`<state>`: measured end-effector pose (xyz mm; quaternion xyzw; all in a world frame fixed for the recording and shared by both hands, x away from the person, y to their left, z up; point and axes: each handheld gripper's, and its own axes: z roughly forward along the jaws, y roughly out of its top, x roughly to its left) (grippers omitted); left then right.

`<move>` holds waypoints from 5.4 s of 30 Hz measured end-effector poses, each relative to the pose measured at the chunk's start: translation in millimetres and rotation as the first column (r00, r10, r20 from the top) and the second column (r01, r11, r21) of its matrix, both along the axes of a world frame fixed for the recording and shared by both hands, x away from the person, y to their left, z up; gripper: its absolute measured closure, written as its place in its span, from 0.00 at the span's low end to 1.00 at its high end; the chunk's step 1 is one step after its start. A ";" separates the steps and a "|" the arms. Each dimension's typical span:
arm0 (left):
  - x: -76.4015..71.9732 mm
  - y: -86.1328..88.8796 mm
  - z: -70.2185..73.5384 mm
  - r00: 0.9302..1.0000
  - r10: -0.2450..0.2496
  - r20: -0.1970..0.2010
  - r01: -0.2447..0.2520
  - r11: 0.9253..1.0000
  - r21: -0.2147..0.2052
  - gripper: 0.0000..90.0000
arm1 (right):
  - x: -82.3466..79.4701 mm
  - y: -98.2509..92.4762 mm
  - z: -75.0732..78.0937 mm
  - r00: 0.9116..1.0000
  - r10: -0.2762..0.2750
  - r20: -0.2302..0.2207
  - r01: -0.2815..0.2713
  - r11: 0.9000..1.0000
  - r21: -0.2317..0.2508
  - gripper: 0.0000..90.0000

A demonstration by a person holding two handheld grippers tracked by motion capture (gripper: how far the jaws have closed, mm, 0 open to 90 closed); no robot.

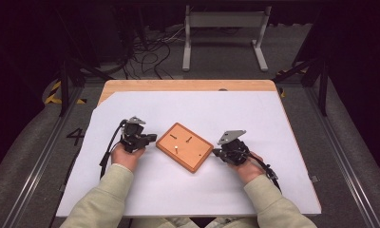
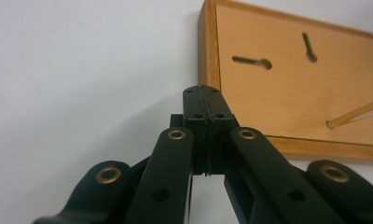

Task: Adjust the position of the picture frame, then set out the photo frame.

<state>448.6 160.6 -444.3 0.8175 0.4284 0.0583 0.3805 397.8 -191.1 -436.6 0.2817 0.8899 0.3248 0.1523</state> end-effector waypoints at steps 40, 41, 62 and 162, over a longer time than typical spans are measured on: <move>-47.6 -39.1 18.0 0.950 -0.311 0.013 0.311 0.951 0.000 0.78 | -18.7 -58.4 41.7 0.996 -0.021 0.089 0.005 0.986 0.168 0.95; -46.3 -36.1 19.5 0.956 -0.292 0.020 0.292 0.956 -0.011 0.75 | -19.2 -57.1 42.1 0.996 -0.011 0.089 -0.004 0.986 0.168 0.94; -37.1 -16.5 28.7 0.980 -0.194 0.055 0.197 0.977 -0.076 0.51 | -27.1 -5.8 38.7 0.981 0.192 0.039 -0.195 0.972 0.133 0.64; 5.9 -78.3 -12.7 0.963 -0.225 -0.149 0.191 0.958 -0.212 0.20 | -62.5 40.7 -7.2 0.895 0.282 0.345 -0.245 0.958 -0.149 0.92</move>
